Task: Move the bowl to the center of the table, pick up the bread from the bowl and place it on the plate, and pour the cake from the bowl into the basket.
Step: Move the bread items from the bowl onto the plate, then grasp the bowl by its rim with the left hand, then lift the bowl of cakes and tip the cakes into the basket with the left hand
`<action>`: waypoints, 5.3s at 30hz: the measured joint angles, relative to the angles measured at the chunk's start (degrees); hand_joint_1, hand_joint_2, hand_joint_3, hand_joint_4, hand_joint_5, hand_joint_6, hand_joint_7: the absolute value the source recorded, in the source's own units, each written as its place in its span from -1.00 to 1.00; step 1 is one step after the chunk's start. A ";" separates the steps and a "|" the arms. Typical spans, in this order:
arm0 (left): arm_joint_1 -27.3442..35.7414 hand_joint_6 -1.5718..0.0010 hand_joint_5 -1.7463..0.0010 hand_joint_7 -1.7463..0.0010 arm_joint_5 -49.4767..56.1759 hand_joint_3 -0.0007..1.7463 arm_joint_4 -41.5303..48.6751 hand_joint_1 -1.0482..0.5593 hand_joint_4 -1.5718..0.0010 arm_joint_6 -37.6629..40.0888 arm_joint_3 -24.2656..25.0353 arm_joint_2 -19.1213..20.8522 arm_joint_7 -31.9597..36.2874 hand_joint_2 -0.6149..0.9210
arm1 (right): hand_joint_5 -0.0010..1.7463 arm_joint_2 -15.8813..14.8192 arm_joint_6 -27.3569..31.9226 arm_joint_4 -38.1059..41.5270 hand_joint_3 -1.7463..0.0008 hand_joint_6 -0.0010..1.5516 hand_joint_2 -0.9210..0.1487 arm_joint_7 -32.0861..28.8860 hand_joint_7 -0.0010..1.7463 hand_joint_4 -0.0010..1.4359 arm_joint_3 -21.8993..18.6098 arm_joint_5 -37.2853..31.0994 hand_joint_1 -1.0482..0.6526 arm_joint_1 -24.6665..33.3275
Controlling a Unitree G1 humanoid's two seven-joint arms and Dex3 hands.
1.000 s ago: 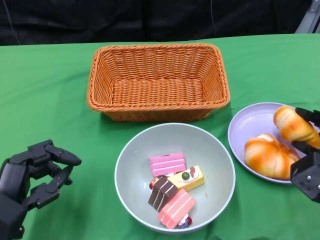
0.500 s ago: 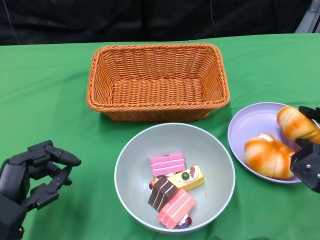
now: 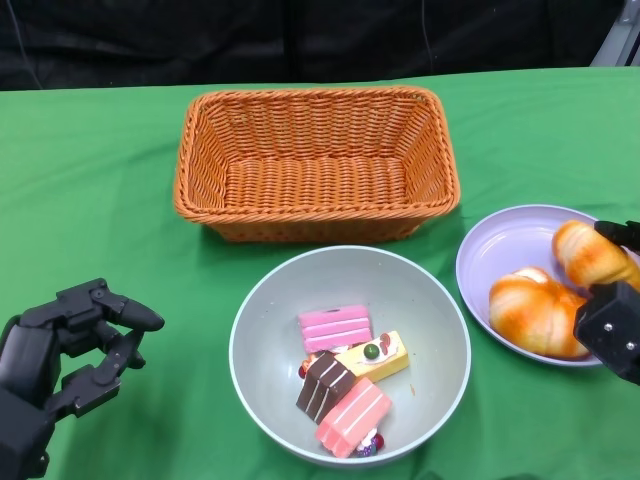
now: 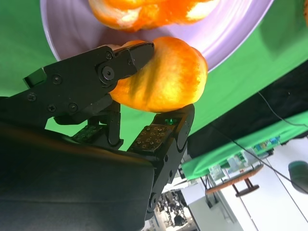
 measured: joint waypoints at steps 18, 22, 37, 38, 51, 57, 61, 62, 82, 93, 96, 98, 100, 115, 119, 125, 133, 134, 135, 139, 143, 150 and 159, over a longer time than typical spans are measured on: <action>0.05 -0.09 -0.62 -0.16 0.00 -0.25 -0.23 0.37 0.01 0.43 -0.12 -0.10 0.00 0.80 | -1.00 -0.15 11.04 -8.81 0.96 -0.29 -1.00 10.91 -1.00 -0.08 0.92 1.71 -0.19 1.52; 0.03 -0.09 -0.63 -0.18 0.00 -0.23 -0.18 0.40 0.02 0.42 -0.14 -0.10 -0.01 0.80 | -1.00 -0.18 14.36 -14.78 0.73 -0.54 -1.00 12.01 -1.00 -0.39 1.16 1.44 -0.55 3.54; 0.02 -0.07 -0.65 -0.20 -0.16 -0.23 0.06 0.41 0.03 0.38 -0.23 -0.10 -0.02 0.81 | -0.99 -0.17 18.41 -28.36 0.62 -0.55 -1.00 15.72 -1.00 -0.38 0.28 3.00 -0.56 8.68; 0.02 -0.07 -0.65 -0.20 -0.18 -0.23 0.06 0.41 0.03 0.38 -0.25 -0.10 -0.02 0.81 | -0.99 -0.17 18.42 -28.98 0.62 -0.55 -1.00 16.18 -1.00 -0.38 -0.07 3.43 -0.56 8.92; -0.17 -0.06 -0.67 -0.21 -0.56 -0.26 0.34 0.38 0.03 0.37 -0.52 -0.10 -0.03 0.82 | -0.94 0.60 21.95 -50.13 0.70 -0.45 -1.00 20.49 -0.97 -0.25 -3.79 6.41 -0.50 19.24; -0.42 -0.06 -0.66 -0.20 -0.57 -0.27 0.70 0.41 0.04 0.40 -0.64 -0.10 -0.03 0.84 | -0.91 2.36 22.26 -61.21 0.79 -0.36 -1.00 19.74 -0.95 -0.15 -3.98 5.41 -0.43 25.11; -0.54 -0.06 -0.65 -0.20 -0.60 -0.28 1.22 0.40 0.03 0.40 -0.64 -0.09 -0.04 0.84 | -0.89 4.35 18.60 -67.08 0.83 -0.28 -1.00 19.41 -0.94 -0.07 -4.19 6.44 -0.37 29.60; -0.65 -0.06 -0.64 -0.20 -0.60 -0.28 1.46 0.40 0.03 0.40 -0.68 -0.10 -0.04 0.84 | -0.87 4.95 17.24 -67.80 0.86 -0.20 -0.96 19.39 -0.92 -0.02 -4.38 7.42 -0.30 30.67; -2.93 0.04 0.71 0.95 -1.00 -0.98 7.16 -0.18 0.13 -18.07 -2.73 4.91 -10.76 0.99 | 0.62 16.41 -5.98 -73.89 0.22 -0.05 -0.60 25.20 0.29 0.01 -3.62 23.31 0.10 47.10; -8.47 0.13 0.89 0.97 11.84 -1.00 11.03 -0.36 0.16 -41.57 -5.21 10.79 -11.18 0.93 | 0.70 19.39 -0.52 -74.56 0.14 -0.15 -0.57 26.89 0.41 -0.04 -3.90 26.80 0.12 47.56; -10.59 0.10 0.89 0.97 16.14 -1.00 13.34 -0.36 0.13 -46.24 -3.67 10.74 -9.15 0.93 | 0.71 19.97 0.06 -74.61 0.15 -0.15 -0.59 27.19 0.40 -0.05 -3.91 27.25 0.12 47.50; -12.26 0.00 0.86 0.94 18.83 -1.00 15.25 -0.33 0.03 -49.69 -2.36 10.43 -8.11 0.92 | 0.72 20.23 0.24 -74.61 0.25 -0.15 -0.68 27.30 0.40 -0.07 -4.13 27.92 0.07 47.46; -13.85 -0.04 0.86 0.94 22.23 -1.00 16.41 -0.30 -0.03 -53.54 -0.84 9.54 -7.14 0.91 | 0.72 20.71 0.34 -74.61 0.30 -0.14 -0.72 27.29 0.39 -0.07 -4.60 28.05 0.06 47.23; -21.30 -0.18 0.88 0.96 49.23 -1.00 18.04 -0.20 -0.26 -55.13 -0.54 8.00 6.41 0.94 | 0.69 22.41 1.16 -74.59 0.45 -0.12 -0.84 27.95 0.33 -0.06 -5.41 28.67 0.04 46.93; -22.50 -0.27 0.90 0.95 56.77 -1.00 17.50 -0.17 -0.35 -52.15 -4.22 8.48 12.91 0.91 | 0.69 22.84 1.40 -74.60 0.47 -0.12 -0.85 27.95 0.33 -0.06 -5.34 28.59 0.04 47.04; -24.74 -0.35 0.97 0.97 70.66 -0.99 14.97 -0.17 -0.38 -42.22 -16.97 11.62 29.97 0.90 | 0.68 23.48 1.41 -74.68 0.49 -0.11 -0.86 28.03 0.32 -0.04 -4.98 28.49 0.04 47.18; -30.45 -0.28 1.00 1.00 78.49 -1.00 16.02 -0.14 -0.29 -28.72 -36.53 14.57 44.65 0.87 | 0.67 23.93 1.45 -75.40 0.50 -0.10 -0.87 28.00 0.31 -0.04 -4.63 27.80 0.03 47.58; -30.82 -0.27 1.00 1.00 78.51 -0.99 16.46 -0.14 -0.28 -27.61 -38.25 14.56 45.40 0.88 | 0.67 23.97 1.45 -75.45 0.51 -0.10 -0.87 28.00 0.31 -0.04 -4.62 27.80 0.03 47.59; -31.23 -0.26 1.00 1.00 78.50 -0.99 16.82 -0.14 -0.28 -26.50 -39.82 14.57 46.07 0.88 | 0.67 24.02 1.46 -75.48 0.51 -0.10 -0.87 28.00 0.31 -0.04 -4.62 27.80 0.03 47.62; -32.02 -0.27 0.99 0.99 78.32 -1.00 18.26 -0.14 -0.31 -21.98 -45.02 14.48 50.05 0.87 | 0.67 24.14 1.53 -75.53 0.51 -0.10 -0.87 28.00 0.31 -0.04 -4.63 27.80 0.06 47.61; -32.45 -0.34 0.97 0.97 77.84 -1.00 19.85 -0.15 -0.36 -19.90 -48.93 14.32 53.78 0.87 | 0.67 24.14 1.75 -75.55 0.50 -0.10 -0.86 28.01 0.30 -0.04 -4.61 27.81 0.07 47.61; -33.22 0.05 -0.97 -0.70 74.01 -0.91 25.19 0.06 -0.01 -26.69 -52.16 13.54 64.48 0.99 | 0.67 24.25 1.91 -75.54 0.49 -0.10 -0.87 27.99 0.30 -0.03 -4.60 27.71 0.06 47.63; -33.14 0.01 -0.93 -0.49 50.40 0.31 27.88 0.09 -0.03 -44.10 -46.55 15.66 51.57 0.54 | 0.66 24.29 1.87 -74.80 0.50 -0.12 -0.91 28.58 0.30 -0.04 -4.58 28.12 0.09 47.52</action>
